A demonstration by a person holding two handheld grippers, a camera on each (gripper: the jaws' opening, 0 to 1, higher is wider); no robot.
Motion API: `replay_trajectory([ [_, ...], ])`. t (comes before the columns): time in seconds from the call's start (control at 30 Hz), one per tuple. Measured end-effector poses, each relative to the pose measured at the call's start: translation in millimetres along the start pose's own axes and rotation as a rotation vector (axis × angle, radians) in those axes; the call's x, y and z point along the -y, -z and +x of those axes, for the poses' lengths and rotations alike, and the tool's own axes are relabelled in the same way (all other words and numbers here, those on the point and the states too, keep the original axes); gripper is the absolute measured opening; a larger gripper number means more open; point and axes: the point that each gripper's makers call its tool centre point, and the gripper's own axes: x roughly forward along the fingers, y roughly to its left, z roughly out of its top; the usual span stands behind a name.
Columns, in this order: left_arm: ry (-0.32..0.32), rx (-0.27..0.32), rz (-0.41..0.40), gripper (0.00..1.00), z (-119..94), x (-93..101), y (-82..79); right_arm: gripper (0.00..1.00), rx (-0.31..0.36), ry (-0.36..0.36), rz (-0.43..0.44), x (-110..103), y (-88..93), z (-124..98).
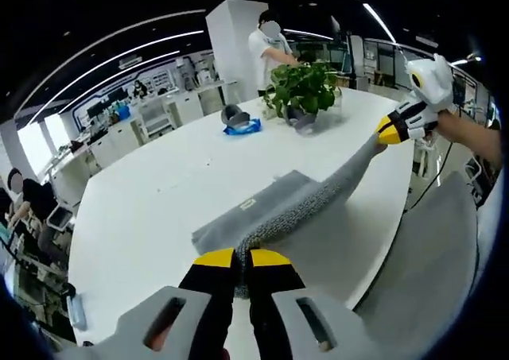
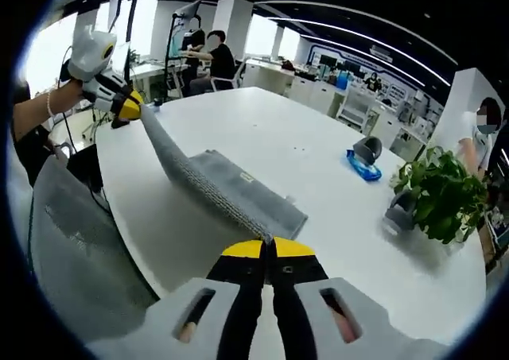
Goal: Fold the towel on the table until its edges align and the towel forms a compact rectangular stack.
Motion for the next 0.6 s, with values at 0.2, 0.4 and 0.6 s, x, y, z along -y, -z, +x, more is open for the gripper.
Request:
replay_trajectory([
  [0.2, -0.02, -0.011, -0.024, 0.05, 13.9, -12.2, 0.2, 0.0, 0.03, 0.053, 0.022, 8.7, -11.4, 12.9],
  [0.4, -0.037, -0.012, -0.04, 0.05, 26.4, -19.6, 2.8, 0.0, 0.028, 0.08, -0.001, 15.4, -15.4, 24.7],
  [0.6, -0.047, -0.029, -0.059, 0.06, 39.6, -23.1, 9.4, 0.0, 0.019, 0.11, -0.016, 20.5, -12.8, 40.3],
])
